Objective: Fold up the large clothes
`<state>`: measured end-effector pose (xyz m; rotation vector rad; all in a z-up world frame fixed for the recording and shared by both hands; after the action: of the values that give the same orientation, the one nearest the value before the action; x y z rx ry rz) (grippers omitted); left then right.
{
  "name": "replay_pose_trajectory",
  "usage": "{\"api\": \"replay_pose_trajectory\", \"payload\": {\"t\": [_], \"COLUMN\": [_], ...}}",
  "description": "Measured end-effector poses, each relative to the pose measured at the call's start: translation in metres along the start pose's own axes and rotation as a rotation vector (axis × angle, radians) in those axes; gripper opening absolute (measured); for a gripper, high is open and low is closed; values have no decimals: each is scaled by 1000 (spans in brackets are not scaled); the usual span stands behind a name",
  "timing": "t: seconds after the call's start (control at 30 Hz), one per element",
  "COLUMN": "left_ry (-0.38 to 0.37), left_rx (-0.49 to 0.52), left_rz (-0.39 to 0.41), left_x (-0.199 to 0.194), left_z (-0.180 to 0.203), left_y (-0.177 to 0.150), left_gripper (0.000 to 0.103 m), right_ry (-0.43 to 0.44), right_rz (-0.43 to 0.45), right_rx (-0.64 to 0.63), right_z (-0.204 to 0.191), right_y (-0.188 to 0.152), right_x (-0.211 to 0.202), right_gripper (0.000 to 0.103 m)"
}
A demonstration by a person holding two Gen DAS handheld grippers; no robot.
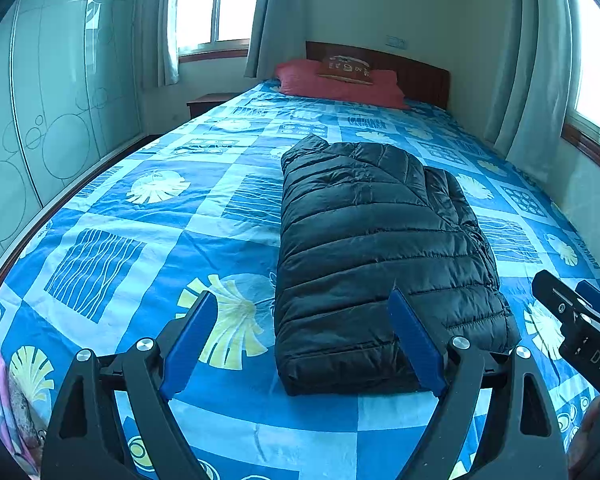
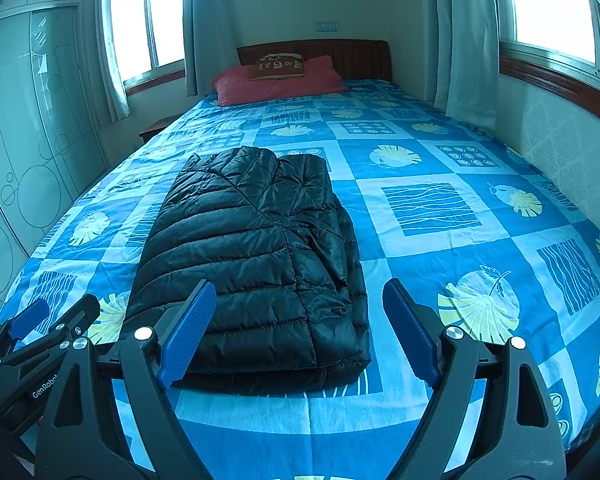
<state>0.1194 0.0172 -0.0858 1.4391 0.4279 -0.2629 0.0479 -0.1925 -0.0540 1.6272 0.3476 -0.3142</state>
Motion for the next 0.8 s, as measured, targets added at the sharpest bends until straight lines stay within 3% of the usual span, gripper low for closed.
{"api": "replay_pose_trajectory", "payload": {"t": [0.8], "left_ry": [0], "left_rx": [21], "left_rz": [28], "left_x": [-9], "left_z": [9], "left_y": [7], "left_gripper": [86], "right_ry": [5], "right_rz": [18], "right_rx": [-6], "right_z": [0], "right_y": [2], "right_x": [-3], "right_gripper": [85]}}
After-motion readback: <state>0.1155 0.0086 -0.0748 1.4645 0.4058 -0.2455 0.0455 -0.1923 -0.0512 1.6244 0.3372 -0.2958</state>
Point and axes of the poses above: each gripper's, at about its wrist camera, not at the fingertips, and x roughly the way its jaws point, z to its right, y to its top, the point moved 5 cm from there along x, roughly the way its jaws point, and after that the axes turned 14 degrees about z, right-handed, at the moved point
